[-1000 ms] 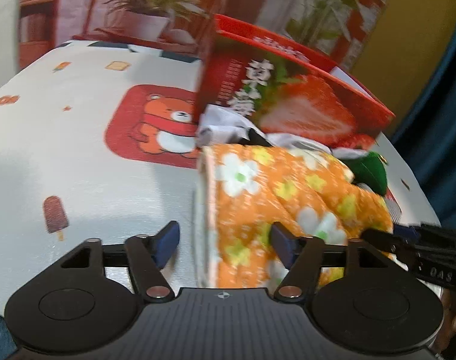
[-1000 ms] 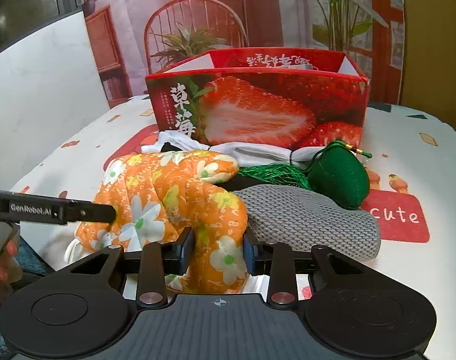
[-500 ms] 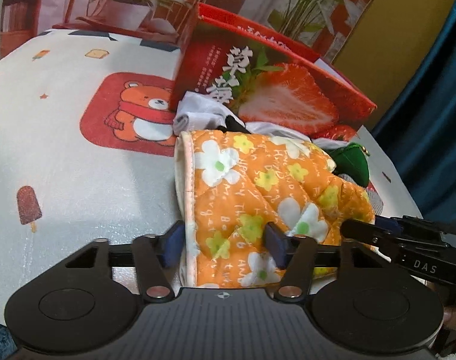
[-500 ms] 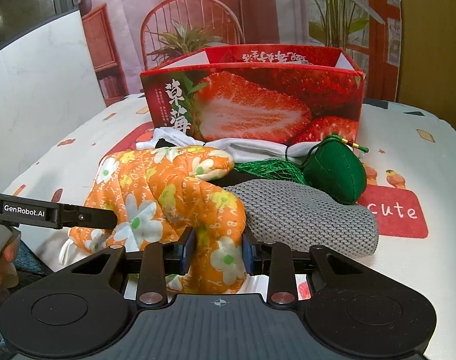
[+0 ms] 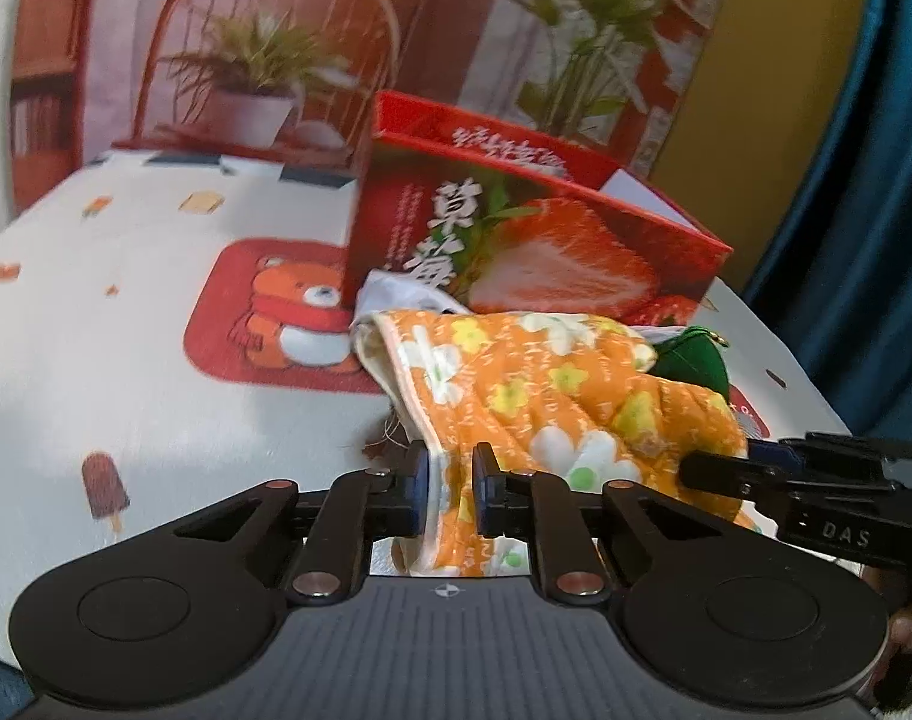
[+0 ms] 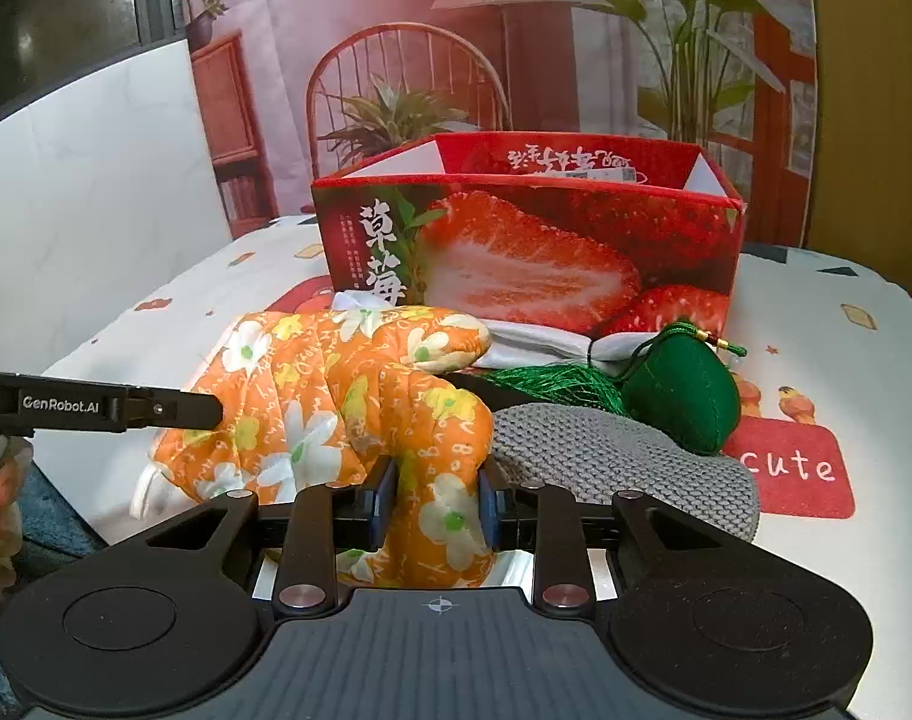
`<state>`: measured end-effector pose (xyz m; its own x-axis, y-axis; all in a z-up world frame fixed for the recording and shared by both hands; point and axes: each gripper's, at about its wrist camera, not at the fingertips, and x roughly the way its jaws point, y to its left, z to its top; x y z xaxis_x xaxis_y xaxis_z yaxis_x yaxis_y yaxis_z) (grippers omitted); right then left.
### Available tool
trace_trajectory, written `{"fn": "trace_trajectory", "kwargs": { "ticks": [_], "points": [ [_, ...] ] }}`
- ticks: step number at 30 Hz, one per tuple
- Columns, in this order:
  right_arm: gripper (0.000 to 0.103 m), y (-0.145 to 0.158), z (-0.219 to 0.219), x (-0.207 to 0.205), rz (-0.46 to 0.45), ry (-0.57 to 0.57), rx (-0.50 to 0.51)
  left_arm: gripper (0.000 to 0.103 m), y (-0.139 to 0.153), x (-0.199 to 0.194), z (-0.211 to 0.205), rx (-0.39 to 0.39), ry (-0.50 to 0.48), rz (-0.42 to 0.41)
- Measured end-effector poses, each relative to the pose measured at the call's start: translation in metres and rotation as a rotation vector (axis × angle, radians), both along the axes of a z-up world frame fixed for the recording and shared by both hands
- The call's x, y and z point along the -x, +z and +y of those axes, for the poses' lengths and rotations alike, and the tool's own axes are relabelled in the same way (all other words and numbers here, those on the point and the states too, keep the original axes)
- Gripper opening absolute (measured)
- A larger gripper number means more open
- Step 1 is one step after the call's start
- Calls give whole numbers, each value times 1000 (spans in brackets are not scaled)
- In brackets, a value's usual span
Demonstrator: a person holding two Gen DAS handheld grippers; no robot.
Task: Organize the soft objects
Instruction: 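Close both grippers on the edge of the orange floral cloth, then lift the orange cloth with both grippers and lower it into the box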
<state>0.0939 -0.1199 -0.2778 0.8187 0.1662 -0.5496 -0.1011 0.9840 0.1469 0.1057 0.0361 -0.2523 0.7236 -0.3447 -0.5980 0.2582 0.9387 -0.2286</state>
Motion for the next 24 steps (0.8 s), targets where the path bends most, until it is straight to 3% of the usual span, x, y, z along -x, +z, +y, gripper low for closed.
{"fn": "trace_trajectory", "kwargs": {
  "ticks": [17,24],
  "points": [
    [24,3,1,2,-24,18,-10,11,2,4,1,0,-16,-32],
    [22,12,3,7,-86,35,13,7,16,7,7,50,-31,-91]
  ]
}}
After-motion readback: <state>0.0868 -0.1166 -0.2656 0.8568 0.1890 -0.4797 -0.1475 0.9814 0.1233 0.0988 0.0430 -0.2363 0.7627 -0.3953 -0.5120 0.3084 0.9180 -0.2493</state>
